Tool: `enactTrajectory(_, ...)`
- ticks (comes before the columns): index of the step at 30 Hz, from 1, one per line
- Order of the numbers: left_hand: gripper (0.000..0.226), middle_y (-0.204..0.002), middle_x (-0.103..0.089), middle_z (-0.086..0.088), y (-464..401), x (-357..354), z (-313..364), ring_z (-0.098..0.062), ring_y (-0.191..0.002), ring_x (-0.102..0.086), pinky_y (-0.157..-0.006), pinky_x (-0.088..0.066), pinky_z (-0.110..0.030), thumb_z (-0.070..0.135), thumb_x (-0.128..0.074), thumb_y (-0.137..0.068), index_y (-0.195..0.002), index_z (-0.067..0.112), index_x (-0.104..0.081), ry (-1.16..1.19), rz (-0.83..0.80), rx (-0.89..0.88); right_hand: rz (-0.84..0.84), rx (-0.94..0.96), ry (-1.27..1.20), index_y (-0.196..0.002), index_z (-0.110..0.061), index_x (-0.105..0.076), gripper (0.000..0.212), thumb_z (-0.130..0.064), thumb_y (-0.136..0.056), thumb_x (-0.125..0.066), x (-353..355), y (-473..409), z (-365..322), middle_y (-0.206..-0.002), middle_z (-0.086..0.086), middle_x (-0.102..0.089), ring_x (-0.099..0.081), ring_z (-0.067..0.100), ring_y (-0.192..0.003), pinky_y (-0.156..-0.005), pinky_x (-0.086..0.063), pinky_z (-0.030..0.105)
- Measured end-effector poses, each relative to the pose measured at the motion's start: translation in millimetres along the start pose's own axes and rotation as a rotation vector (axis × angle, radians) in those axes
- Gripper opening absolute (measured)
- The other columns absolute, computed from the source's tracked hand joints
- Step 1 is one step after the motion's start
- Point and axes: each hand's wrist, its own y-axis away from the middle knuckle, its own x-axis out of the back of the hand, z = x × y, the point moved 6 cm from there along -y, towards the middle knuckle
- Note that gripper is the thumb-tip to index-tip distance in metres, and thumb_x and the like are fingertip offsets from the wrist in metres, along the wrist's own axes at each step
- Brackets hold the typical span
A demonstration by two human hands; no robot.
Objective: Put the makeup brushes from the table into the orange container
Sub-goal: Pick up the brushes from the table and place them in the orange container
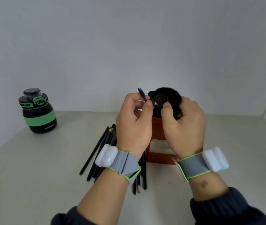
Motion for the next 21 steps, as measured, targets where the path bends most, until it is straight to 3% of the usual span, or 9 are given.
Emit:
enactTrajectory(3, 0.016, -0.069, -0.065, 0.011, -0.1, 0.9, 0.6, -0.016, -0.051, -0.051, -0.055, -0.046, -0.034, 0.044, -0.054, -0.089, -0.08, 0.031, -0.058, -0.032, 0.005, -0.026, -0.027, 0.045, 0.046, -0.059, -0.02, -0.039, 0.032, -0.028, -0.087, -0.053, -2.5, 1.0, -1.8, -0.064, -0.003, -0.039, -0.045, 0.029, -0.063, -0.062, -0.026, 0.032)
enactTrajectory(6, 0.012, -0.064, -0.06, 0.011, 1.9, 0.8, -2.8, -0.014, -0.048, -0.047, -0.051, -0.044, -0.03, 0.035, -0.059, -0.088, -0.08, 0.027, -0.061, -0.083, 0.007, -0.033, -0.03, 0.052, 0.051, -0.058, -0.015, -0.047, 0.034, -0.032, -0.087, -0.047, -2.6, 2.0, -2.2, -0.067, -0.001, -0.042, -0.046, 0.029, -0.066, -0.064, -0.027, 0.032)
enactTrajectory(9, 0.003, -0.072, -0.06, 0.009, 4.9, -0.7, -6.6, -0.01, -0.051, -0.048, -0.056, -0.044, -0.027, 0.024, -0.063, -0.084, -0.085, 0.021, -0.065, -0.121, -0.009, 0.003, -0.03, 0.052, 0.043, -0.064, -0.009, -0.059, 0.031, -0.031, -0.084, -0.049, -2.2, 3.2, -2.5, -0.071, 0.004, -0.05, -0.048, 0.029, -0.071, -0.066, -0.031, 0.032)
enactTrajectory(15, 0.018, -0.095, -0.056, 0.003, 4.5, -0.2, -9.2, -0.022, -0.069, -0.059, -0.072, -0.055, -0.045, 0.033, -0.058, -0.078, -0.085, 0.019, -0.067, -0.148, -0.053, 0.085, -0.052, 0.053, 0.002, -0.074, -0.009, -0.067, 0.03, -0.032, -0.083, -0.05, -4.5, 5.0, -5.4, -0.075, 0.003, -0.054, -0.049, 0.028, -0.076, -0.068, -0.039, 0.037)
enactTrajectory(19, 0.019, -0.098, -0.059, -0.005, 6.6, 1.5, -9.7, -0.036, -0.071, -0.058, -0.066, -0.054, -0.053, 0.036, -0.06, -0.079, -0.092, 0.021, -0.063, -0.108, -0.087, 0.076, -0.055, 0.037, 0.001, -0.092, -0.014, -0.075, 0.035, -0.04, -0.084, -0.052, -2.8, 6.3, -7.6, -0.081, 0.003, -0.063, -0.053, 0.029, -0.082, -0.074, -0.038, 0.036)
enactTrajectory(21, 0.026, -0.098, -0.062, -0.006, 6.7, 7.9, -8.9, -0.031, -0.068, -0.058, -0.068, -0.054, -0.044, 0.041, -0.059, -0.081, -0.099, 0.024, -0.061, -0.106, -0.09, 0.017, -0.024, 0.022, 0.021, -0.095, -0.018, -0.075, 0.038, -0.047, -0.085, -0.052, 2.0, 5.2, -10.1, -0.082, -0.001, -0.064, -0.053, 0.027, -0.085, -0.076, -0.032, 0.033)
